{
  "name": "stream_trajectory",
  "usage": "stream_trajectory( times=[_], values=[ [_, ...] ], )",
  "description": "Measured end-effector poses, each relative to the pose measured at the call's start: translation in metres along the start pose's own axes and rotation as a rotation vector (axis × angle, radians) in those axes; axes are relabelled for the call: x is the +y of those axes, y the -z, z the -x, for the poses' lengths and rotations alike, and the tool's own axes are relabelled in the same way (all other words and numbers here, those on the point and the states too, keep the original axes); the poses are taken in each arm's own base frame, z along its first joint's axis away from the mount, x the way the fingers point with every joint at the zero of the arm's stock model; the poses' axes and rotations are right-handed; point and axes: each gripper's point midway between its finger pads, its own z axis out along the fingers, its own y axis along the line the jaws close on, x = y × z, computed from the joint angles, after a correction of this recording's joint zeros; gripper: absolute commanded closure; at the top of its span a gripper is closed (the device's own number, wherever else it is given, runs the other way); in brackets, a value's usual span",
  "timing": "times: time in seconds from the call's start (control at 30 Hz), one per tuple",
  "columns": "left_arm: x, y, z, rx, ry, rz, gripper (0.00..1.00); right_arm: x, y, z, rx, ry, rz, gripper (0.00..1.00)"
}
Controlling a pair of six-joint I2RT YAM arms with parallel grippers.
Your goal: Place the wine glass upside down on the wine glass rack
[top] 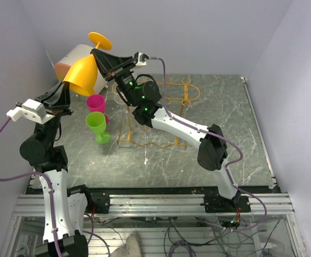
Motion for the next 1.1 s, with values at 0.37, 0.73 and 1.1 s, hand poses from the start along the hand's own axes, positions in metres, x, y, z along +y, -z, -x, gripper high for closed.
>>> stream_trajectory(
  times=[0.37, 0.73, 1.1],
  values=[
    [-0.009, 0.005, -0.015, 0.071, 0.059, -0.039, 0.43, 0.005, -0.006, 0.011, 0.024, 0.02, 0.007, 1.0],
    [-0.039, 0.011, 0.004, 0.219, 0.105, -0.124, 0.35, 0.056, -0.016, 0.038, 0.015, 0.122, 0.049, 1.0],
    [-0.035, 0.008, 0.091, 0.319, -0.112, -0.017, 0.33, 0.132, 0.015, 0.05, 0.1, 0.653, 0.0, 1.0]
  ],
)
